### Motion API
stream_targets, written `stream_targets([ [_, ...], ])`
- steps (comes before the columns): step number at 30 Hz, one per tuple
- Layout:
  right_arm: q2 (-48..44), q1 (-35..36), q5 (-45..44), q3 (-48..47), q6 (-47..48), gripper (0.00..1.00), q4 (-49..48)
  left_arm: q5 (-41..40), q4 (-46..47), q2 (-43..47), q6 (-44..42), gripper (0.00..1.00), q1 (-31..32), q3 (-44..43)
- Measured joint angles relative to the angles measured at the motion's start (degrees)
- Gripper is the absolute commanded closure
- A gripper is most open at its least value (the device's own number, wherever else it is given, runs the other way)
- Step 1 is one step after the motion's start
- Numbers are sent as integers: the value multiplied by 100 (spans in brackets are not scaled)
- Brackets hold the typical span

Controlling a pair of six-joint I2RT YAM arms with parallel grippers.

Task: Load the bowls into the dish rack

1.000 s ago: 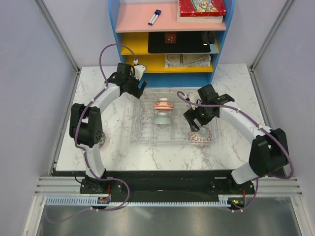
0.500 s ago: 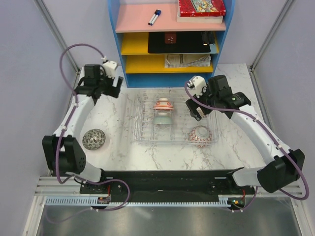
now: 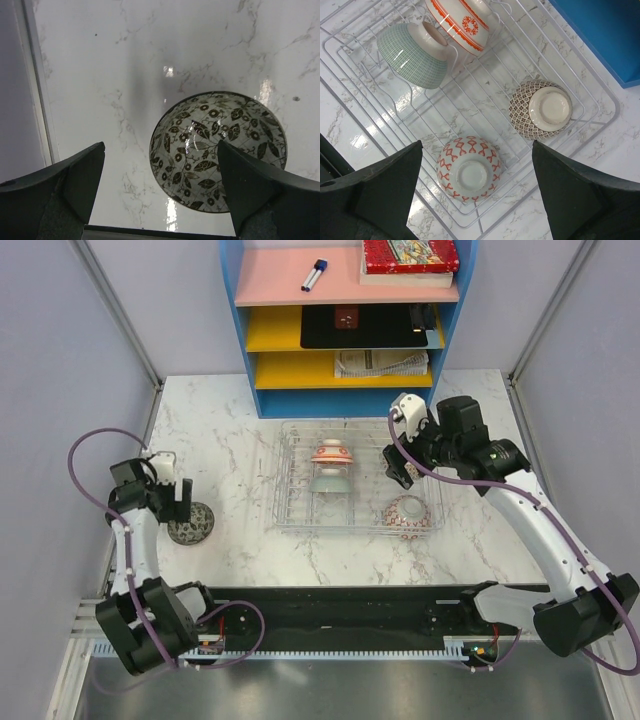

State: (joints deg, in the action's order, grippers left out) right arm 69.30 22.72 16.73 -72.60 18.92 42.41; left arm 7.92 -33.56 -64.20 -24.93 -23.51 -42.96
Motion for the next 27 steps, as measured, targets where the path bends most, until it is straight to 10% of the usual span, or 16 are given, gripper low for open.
stream_targets([
  [10,2,0,44,31,-4,2,9,197,-85,433,-629,2,-597,664],
  [25,107,0,205,31,-9,3,55,1303,334,-848,-874,98,-901,494],
  [27,162,-2,273,31,-9,3,59,1502,269,-863,-855,98,-909,389],
])
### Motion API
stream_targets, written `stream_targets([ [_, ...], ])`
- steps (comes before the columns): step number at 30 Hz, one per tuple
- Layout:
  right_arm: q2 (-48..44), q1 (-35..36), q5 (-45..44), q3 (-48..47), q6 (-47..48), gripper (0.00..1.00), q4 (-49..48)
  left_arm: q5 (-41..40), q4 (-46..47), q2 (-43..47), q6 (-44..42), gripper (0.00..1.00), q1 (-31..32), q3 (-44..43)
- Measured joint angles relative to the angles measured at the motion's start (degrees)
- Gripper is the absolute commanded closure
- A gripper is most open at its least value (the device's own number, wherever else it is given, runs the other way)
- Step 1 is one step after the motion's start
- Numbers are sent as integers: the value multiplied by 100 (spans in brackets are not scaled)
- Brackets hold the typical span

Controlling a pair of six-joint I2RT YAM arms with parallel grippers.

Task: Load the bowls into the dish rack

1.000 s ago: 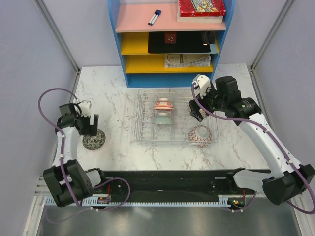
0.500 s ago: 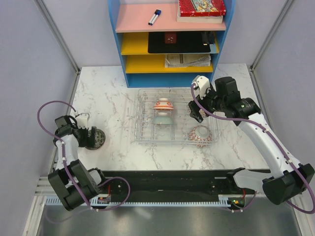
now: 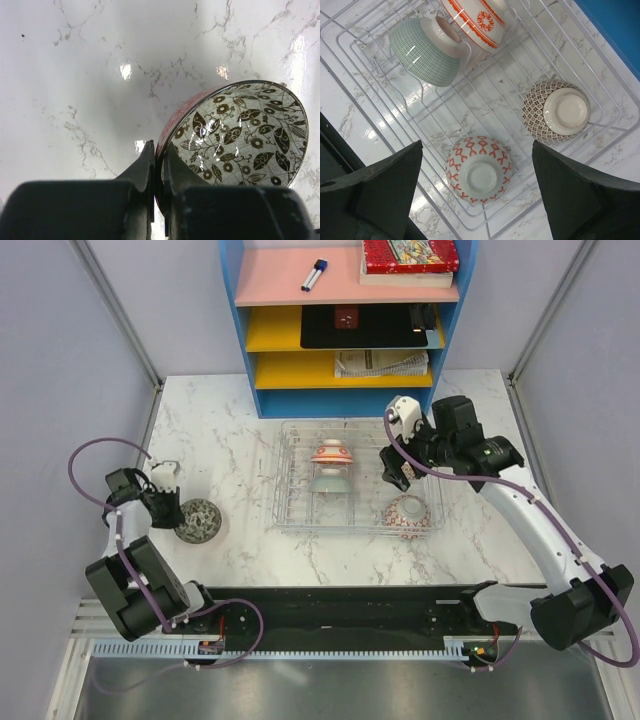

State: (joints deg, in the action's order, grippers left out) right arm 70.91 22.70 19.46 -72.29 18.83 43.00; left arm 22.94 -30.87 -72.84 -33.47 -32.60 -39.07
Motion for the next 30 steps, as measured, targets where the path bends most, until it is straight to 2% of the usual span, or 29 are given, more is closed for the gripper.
stream_targets([
  [6,210,2,254,-22,-9,2,7,245,-175,-450,2,98,11,-533],
  [10,461,0,581,-125,-201,2,-129,752,-496,-717,70,98,140,-1528],
  [12,612,0,822,-188,-417,2,-328,957,-507,-743,164,98,396,-2072],
  [15,813,0,1224,-219,-820,3,-715,1158,-472,-745,330,98,1130,-2743],
  [22,1134,2,2413,-245,-1998,2,-1683,1469,-459,-1340,798,98,3543,-4061],
  [26,1248,2,3088,-240,-2715,2,-2240,1414,-470,-1956,966,98,4321,-4717],
  [30,1252,2,3383,-85,-3331,2,-2927,1250,-461,-2326,1034,98,4872,-5038],
])
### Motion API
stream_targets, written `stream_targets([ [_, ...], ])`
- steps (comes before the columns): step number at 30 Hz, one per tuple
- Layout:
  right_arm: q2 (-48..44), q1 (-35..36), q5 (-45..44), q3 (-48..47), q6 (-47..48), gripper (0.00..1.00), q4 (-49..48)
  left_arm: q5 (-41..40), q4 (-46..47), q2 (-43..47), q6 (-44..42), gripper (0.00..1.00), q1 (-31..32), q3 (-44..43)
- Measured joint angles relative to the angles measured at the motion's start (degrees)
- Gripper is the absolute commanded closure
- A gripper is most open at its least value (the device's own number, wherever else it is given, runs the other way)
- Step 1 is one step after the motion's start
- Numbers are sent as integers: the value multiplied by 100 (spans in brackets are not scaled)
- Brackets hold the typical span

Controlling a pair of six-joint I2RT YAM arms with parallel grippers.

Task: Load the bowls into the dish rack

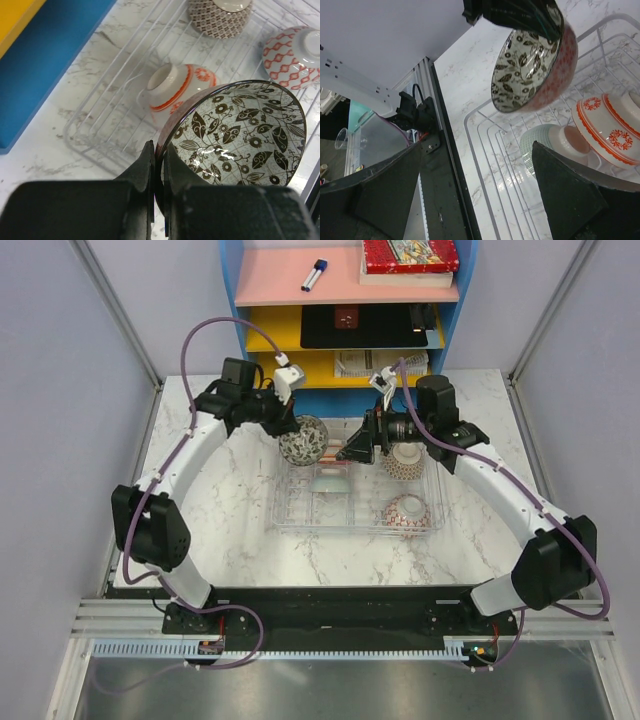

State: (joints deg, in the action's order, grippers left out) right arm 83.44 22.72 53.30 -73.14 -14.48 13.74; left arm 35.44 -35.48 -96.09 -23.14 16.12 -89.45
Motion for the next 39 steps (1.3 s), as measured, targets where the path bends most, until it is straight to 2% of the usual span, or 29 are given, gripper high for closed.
stream_targets([
  [9,83,-9,-398,361,-501,2,-555,-234,-17,-26,28,98,1008,-48],
  [17,304,-96,-507,476,-555,3,-649,-243,70,354,101,98,1113,-48],
  [21,308,-214,-96,535,-748,5,-841,-256,179,509,107,98,1141,-13],
  [29,461,-527,887,1281,-2402,7,-2830,-225,302,549,151,98,1154,101],
  [39,619,-531,1156,1517,-3801,9,-4581,-181,332,564,234,98,1154,103],
])
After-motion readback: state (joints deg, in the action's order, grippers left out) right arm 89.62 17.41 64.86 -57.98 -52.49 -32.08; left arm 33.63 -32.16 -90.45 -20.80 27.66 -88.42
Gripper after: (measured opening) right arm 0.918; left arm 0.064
